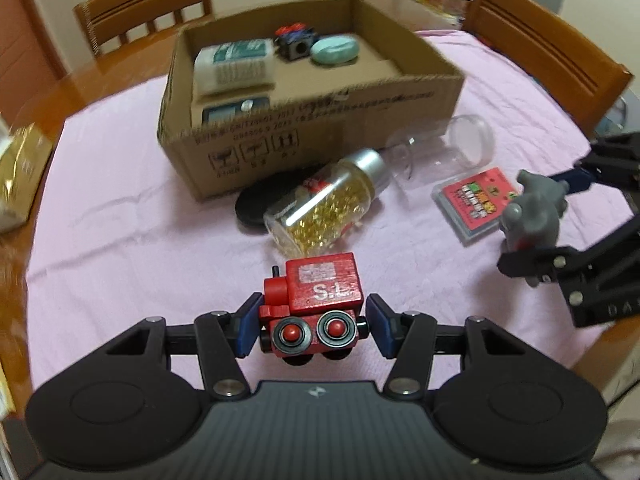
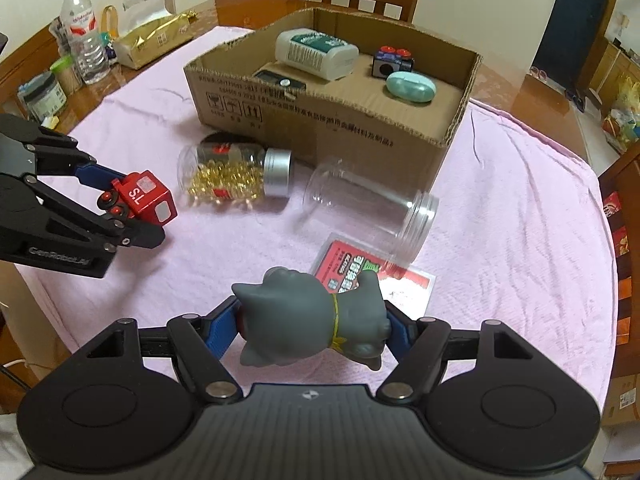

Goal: Organize rigid objects
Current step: 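Carry the toy train and grey cat into the box and release both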

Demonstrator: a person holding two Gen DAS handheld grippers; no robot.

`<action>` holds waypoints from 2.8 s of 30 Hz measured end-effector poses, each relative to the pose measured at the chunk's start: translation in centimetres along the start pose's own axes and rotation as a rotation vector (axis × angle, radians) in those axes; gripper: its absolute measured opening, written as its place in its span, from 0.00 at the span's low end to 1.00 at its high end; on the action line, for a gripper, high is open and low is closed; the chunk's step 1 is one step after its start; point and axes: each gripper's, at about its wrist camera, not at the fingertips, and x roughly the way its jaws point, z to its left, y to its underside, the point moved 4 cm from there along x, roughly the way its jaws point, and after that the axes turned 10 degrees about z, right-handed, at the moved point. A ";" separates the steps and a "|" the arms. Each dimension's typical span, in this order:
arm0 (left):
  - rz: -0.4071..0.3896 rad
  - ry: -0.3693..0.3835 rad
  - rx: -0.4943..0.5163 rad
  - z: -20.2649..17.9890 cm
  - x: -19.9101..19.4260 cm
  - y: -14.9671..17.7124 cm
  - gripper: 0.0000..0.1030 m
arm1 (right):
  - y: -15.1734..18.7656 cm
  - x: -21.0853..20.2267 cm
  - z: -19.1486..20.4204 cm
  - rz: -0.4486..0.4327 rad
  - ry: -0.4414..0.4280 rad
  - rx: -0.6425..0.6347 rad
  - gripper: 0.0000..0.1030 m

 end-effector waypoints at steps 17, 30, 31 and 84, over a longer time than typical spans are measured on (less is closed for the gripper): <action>-0.203 0.060 0.173 0.6 -5.9 -9.5 0.53 | -4.9 -6.3 -2.0 -0.110 0.010 0.005 0.75; -0.239 0.048 0.084 1.0 -0.8 -15.9 0.80 | -8.5 -7.6 -4.9 -0.184 0.073 0.044 0.75; -0.252 0.039 0.072 1.0 -0.8 -15.9 0.87 | -8.6 -7.5 -5.0 -0.185 0.074 0.046 0.75; -0.301 -0.042 -0.129 9.7 -6.9 -3.4 0.98 | -16.5 -2.6 -3.6 -0.119 0.192 0.225 1.00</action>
